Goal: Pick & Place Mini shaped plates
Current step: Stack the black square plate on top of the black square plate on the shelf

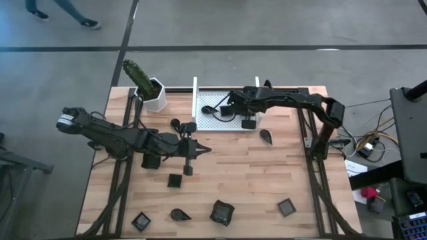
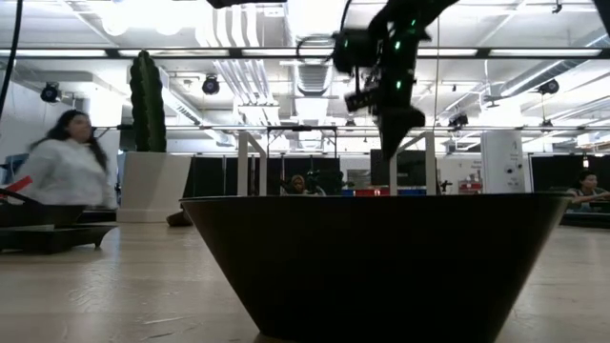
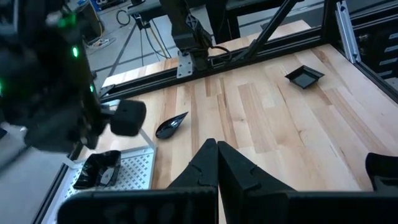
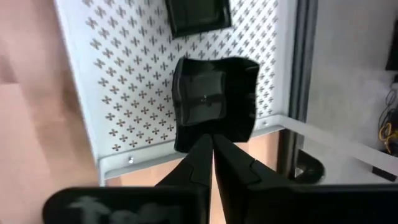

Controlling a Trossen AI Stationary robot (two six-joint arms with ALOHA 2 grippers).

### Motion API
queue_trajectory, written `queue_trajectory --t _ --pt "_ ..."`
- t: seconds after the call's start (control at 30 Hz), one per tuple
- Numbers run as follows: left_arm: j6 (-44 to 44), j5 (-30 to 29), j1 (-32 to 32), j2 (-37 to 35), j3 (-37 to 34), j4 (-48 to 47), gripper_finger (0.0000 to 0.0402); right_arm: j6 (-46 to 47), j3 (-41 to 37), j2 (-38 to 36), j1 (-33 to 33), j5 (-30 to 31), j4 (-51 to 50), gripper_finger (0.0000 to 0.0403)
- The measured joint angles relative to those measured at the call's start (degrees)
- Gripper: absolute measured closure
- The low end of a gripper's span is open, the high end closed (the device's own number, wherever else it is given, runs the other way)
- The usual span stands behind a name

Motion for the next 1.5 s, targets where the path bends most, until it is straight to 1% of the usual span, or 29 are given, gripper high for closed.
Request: queue_trajectory --t 0.2,0.43,0.6,0.77,0.93,1.1,1.33,1.5 --pt "-0.21 0.00 0.00 0.00 0.00 -0.31 0.0401 3.52 0.10 -8.00 4.29 0.02 -0.28 0.0394" --pt "0.83 0.00 -0.02 0.00 0.00 -1.01 0.0401 11.21 -1.47 -18.78 12.16 0.04 -0.32 0.0394" --pt "0.88 0.03 -0.02 0.00 0.00 -2.94 0.0401 17.36 -6.00 -25.69 18.84 0.08 -0.32 0.0394" --pt "0.14 0.04 -0.73 0.00 0.00 -9.58 0.0401 22.75 -11.94 -31.34 25.08 0.06 0.00 0.0394" --pt "-4.30 0.61 -3.03 0.00 0.00 -16.68 0.0401 26.86 -16.89 -35.53 30.10 0.04 1.55 0.0394" --pt "-11.97 3.10 -6.39 0.66 0.00 -23.86 0.0401 27.72 -21.63 -39.10 33.22 0.04 6.62 0.0394" --pt "-20.27 4.33 -10.32 3.09 -0.02 -30.42 0.0401 27.67 -26.12 -42.34 34.26 0.00 12.69 0.0394" --pt "-23.90 7.86 -11.53 5.15 -0.11 -33.58 0.0401 27.41 -27.99 -43.32 34.26 0.04 15.81 0.0394"
